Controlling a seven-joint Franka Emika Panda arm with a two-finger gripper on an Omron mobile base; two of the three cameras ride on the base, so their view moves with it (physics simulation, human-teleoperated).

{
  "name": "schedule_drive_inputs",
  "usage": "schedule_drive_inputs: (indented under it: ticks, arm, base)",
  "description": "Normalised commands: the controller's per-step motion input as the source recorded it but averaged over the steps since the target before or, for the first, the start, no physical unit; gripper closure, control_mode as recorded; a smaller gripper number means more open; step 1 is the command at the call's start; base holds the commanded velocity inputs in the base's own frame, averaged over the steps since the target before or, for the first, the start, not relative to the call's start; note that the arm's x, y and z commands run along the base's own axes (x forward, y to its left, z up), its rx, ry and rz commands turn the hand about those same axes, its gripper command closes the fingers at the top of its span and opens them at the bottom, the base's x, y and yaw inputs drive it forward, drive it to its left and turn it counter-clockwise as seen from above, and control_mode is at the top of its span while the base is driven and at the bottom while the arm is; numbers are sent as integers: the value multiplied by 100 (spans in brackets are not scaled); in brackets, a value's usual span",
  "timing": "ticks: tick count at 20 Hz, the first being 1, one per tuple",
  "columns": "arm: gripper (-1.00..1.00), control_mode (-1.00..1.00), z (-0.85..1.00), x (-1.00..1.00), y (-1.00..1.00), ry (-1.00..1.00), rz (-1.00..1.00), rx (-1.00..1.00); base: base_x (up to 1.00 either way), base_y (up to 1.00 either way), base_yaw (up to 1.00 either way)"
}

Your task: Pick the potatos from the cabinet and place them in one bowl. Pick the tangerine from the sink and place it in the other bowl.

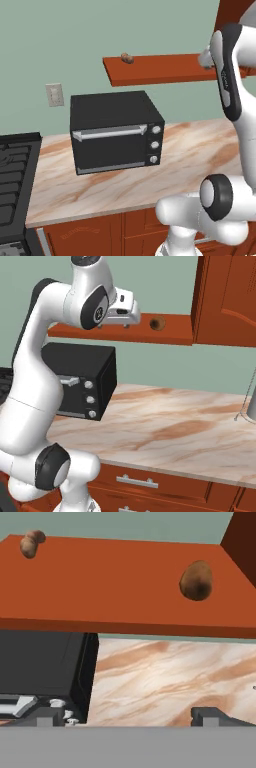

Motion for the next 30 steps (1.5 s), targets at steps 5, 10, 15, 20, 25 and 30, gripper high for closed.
schedule_drive_inputs:
  ticks: [5, 10, 15, 20, 25, 30]
  arm:
    - [-100, -100, -11, 55, -6, 0, 0, 0]
    - [-100, -100, -2, 49, -12, 0, 0, 0]
    - [-100, -100, -1, 58, -35, 0, 0, 0]
    - [-100, -100, -8, 60, -38, -3, 0, 0]
    - [-100, -100, 0, 44, -26, 0, -2, 0]
    - [-100, -100, 0, 44, -22, 0, -3, 0]
  base:
    - [0, 0, 0]
    - [0, 0, 0]
    - [0, 0, 0]
    - [0, 0, 0]
    - [0, 0, 0]
    - [0, 0, 0]
